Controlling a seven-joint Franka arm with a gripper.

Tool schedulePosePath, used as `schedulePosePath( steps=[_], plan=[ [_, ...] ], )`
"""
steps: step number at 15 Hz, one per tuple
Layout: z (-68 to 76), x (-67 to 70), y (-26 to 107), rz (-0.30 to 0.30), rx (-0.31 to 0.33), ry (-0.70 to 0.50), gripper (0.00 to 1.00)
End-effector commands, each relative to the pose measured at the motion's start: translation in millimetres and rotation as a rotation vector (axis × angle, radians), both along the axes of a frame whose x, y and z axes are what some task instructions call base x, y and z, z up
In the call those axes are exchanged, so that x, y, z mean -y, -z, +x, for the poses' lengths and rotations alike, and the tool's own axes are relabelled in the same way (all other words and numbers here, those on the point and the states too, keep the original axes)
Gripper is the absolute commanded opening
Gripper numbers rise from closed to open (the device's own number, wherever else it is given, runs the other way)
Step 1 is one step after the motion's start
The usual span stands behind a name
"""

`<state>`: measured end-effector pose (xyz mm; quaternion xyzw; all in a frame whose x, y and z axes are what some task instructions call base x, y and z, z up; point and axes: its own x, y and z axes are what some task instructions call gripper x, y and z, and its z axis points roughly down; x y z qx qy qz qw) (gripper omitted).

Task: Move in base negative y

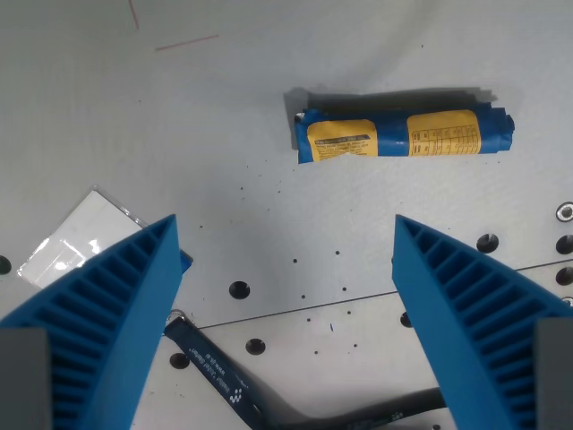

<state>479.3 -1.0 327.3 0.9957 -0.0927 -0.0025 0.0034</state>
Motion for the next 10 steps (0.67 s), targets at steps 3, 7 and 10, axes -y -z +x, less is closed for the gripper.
schedulePosePath(
  steps=[3,7,10],
  plan=[
    [2.6,15.8,-1.5,0.0,0.004,0.001,1.0],
    [6.3,36.8,-1.3,0.0,0.004,0.001,1.0],
    [9.2,52.6,-1.2,0.0,0.004,0.001,1.0]
  ],
)
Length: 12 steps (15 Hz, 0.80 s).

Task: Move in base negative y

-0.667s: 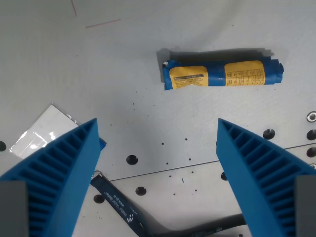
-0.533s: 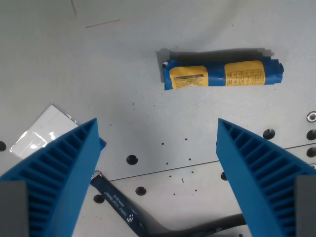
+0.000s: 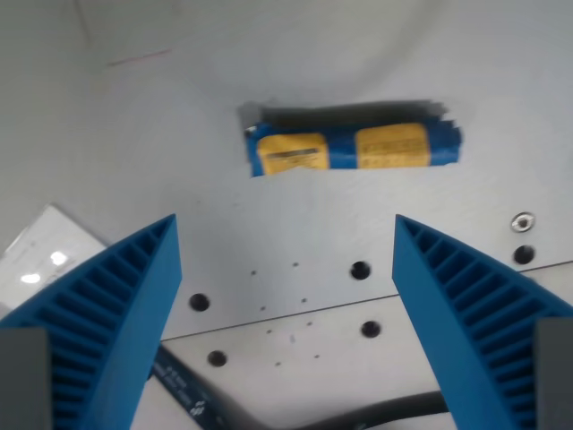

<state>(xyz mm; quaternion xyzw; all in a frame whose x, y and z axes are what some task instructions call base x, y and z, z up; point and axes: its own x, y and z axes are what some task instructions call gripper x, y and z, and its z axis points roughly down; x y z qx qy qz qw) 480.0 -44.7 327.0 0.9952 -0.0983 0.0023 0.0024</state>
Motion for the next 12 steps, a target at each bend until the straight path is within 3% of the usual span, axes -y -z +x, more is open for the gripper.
schedulePosePath(
  steps=[1,12],
  plan=[
    [9.5,14.2,-1.5,-0.001,-0.006,-0.01,1.0],
    [20.8,72.3,-1.2,-0.001,-0.006,-0.01,1.0]
  ],
)
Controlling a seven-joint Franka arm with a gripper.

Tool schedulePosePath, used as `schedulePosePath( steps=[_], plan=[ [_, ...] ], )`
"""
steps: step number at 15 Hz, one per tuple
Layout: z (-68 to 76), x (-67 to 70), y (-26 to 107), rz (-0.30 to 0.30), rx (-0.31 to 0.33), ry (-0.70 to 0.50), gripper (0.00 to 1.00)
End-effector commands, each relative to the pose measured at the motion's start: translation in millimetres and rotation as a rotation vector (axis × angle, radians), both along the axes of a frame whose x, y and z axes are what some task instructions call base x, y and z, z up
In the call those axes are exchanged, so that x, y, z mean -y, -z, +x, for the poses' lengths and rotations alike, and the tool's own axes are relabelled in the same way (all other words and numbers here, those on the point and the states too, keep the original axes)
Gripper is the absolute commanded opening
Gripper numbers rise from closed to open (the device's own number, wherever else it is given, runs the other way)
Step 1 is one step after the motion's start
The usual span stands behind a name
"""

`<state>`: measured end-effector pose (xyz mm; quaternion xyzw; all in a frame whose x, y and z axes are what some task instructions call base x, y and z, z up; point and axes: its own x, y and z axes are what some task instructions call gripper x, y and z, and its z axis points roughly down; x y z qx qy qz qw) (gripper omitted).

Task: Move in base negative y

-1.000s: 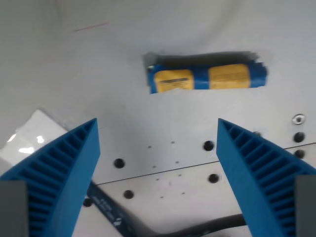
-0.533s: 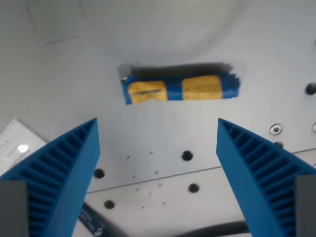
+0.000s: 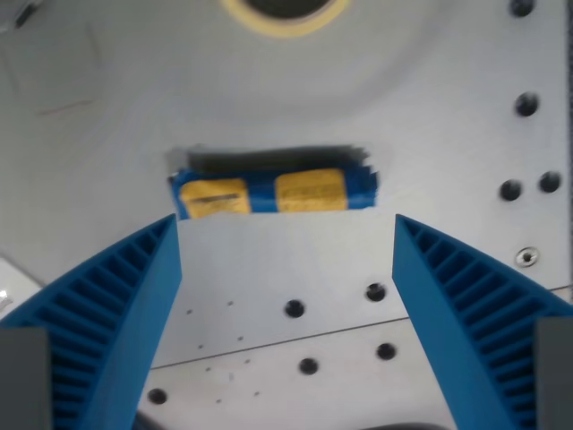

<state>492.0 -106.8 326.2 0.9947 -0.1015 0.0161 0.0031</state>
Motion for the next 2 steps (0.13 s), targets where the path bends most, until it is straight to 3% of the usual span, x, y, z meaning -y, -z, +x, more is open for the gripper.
schedulePosePath(
  steps=[1,2],
  plan=[
    [10.0,15.5,-1.9,0.003,-0.033,-0.017,1.0],
    [11.0,20.8,-1.8,0.003,-0.033,-0.017,1.0]
  ],
)
